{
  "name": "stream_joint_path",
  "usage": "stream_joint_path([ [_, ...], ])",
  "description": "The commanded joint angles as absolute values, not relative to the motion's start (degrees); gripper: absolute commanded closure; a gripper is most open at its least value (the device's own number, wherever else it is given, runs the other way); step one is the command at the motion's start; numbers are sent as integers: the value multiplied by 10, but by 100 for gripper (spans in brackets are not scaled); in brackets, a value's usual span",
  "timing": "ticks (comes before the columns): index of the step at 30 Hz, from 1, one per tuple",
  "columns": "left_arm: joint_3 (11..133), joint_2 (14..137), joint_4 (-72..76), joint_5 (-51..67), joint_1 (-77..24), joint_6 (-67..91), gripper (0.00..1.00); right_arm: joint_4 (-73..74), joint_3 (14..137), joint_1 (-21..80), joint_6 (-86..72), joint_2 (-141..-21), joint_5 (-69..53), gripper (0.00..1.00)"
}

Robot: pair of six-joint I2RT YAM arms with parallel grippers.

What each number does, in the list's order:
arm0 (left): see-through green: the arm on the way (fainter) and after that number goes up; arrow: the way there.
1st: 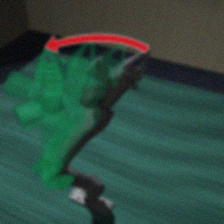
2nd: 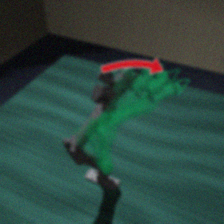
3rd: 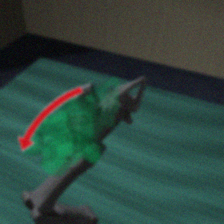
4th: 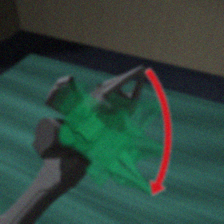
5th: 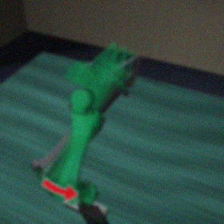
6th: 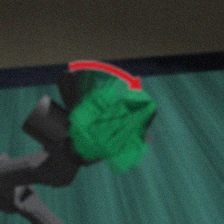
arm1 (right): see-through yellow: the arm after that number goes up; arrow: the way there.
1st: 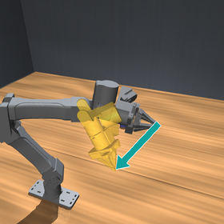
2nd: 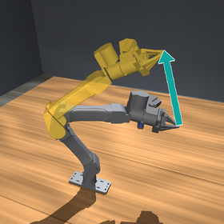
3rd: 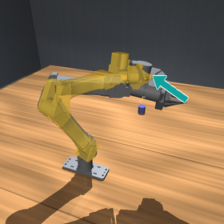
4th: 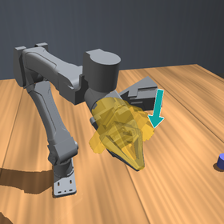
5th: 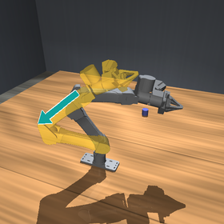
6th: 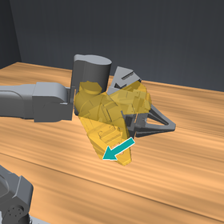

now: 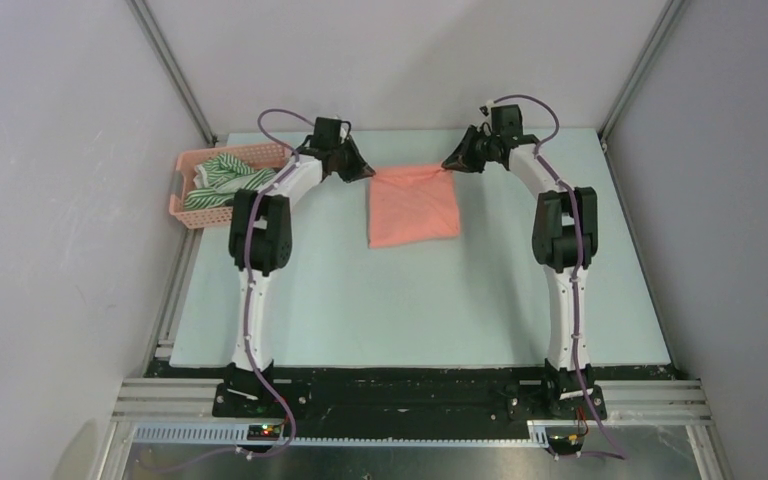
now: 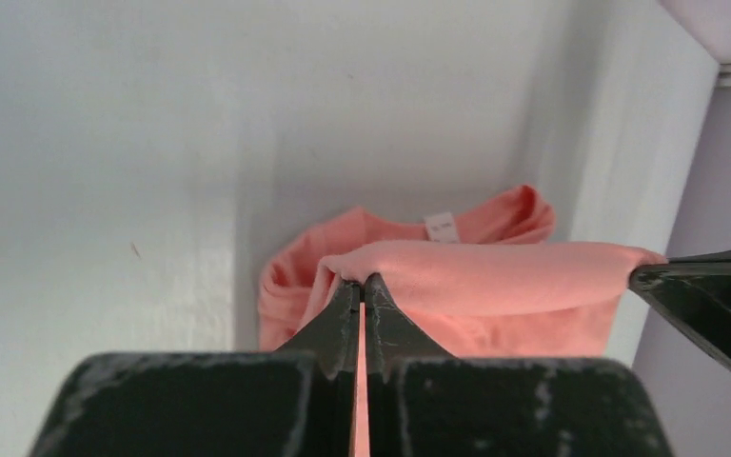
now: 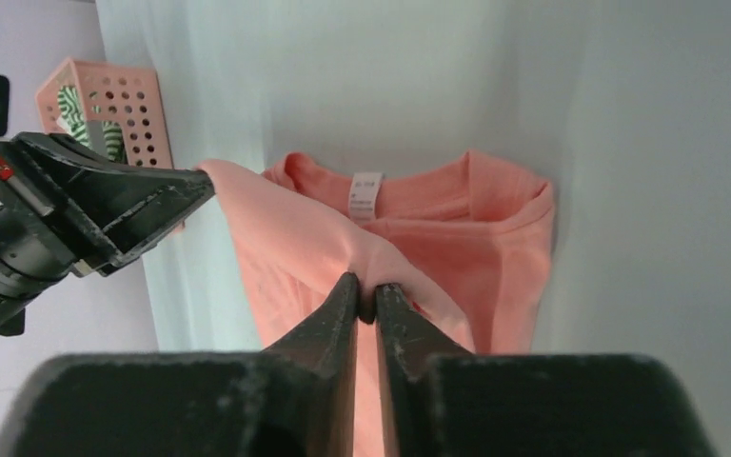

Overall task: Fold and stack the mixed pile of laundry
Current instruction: Fold the T-shirt at the center of the board.

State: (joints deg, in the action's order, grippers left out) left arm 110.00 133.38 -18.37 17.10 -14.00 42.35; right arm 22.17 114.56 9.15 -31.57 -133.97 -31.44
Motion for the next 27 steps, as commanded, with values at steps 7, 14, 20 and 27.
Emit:
stream_joint_path([
  [7,1224,1381,-177,186,-118,382,54,303,1266,64,-265,-1395,-354,44],
  [14,982,1222,-177,181,-124,380,50,275,1036,63,-213,-1221,-375,39],
  [20,852,1147,-177,174,-162,353,47,299,931,68,-159,-1159,-378,40],
  [27,807,1148,-177,167,-189,345,46,333,905,71,-112,-1171,-381,43],
])
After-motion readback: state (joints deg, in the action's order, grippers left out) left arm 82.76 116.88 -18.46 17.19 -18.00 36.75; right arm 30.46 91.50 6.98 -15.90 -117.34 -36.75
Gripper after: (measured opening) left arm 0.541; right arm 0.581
